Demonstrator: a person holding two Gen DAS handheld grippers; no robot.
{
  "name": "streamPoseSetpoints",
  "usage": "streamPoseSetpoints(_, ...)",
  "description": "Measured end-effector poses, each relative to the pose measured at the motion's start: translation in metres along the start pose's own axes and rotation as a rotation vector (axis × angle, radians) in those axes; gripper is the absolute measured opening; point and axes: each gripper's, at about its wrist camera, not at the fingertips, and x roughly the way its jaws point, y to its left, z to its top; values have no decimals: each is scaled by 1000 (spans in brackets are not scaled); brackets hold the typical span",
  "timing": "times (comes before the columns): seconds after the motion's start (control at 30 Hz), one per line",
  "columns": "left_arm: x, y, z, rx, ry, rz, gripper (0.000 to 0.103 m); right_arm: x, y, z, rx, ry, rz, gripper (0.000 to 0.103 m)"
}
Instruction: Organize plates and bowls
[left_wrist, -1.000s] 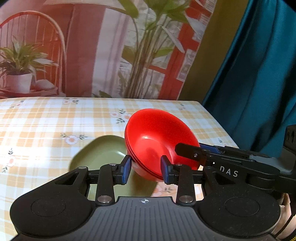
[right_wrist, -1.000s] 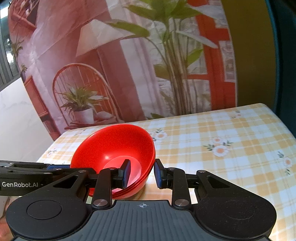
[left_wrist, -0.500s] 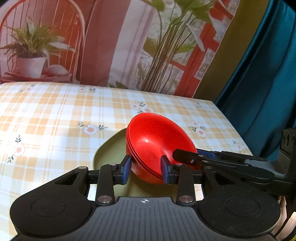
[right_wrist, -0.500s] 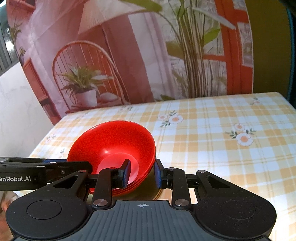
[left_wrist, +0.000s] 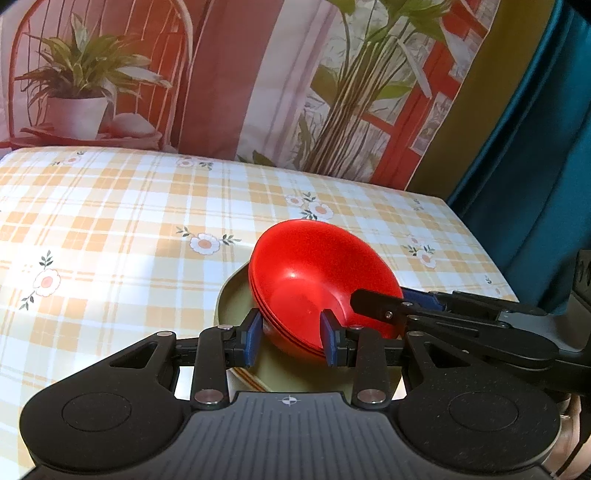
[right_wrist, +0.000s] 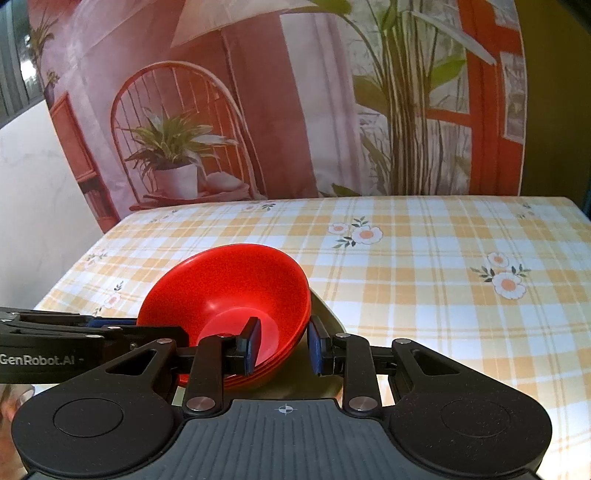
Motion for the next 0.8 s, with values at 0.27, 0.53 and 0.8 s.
streamPoseSetpoints(0.27, -8, -2, 0, 0, -7, 6, 45, -10, 4, 1, -22, 1, -46, 37)
streamPoseSetpoints(0.53, -29, -11, 1, 44, -41, 41, 57, -37, 1, -3, -28, -16, -80, 54)
streamPoseSetpoints(0.8, -55, -17, -4, 88, -69, 83, 69, -65, 6, -9, -30, -34, -95, 69)
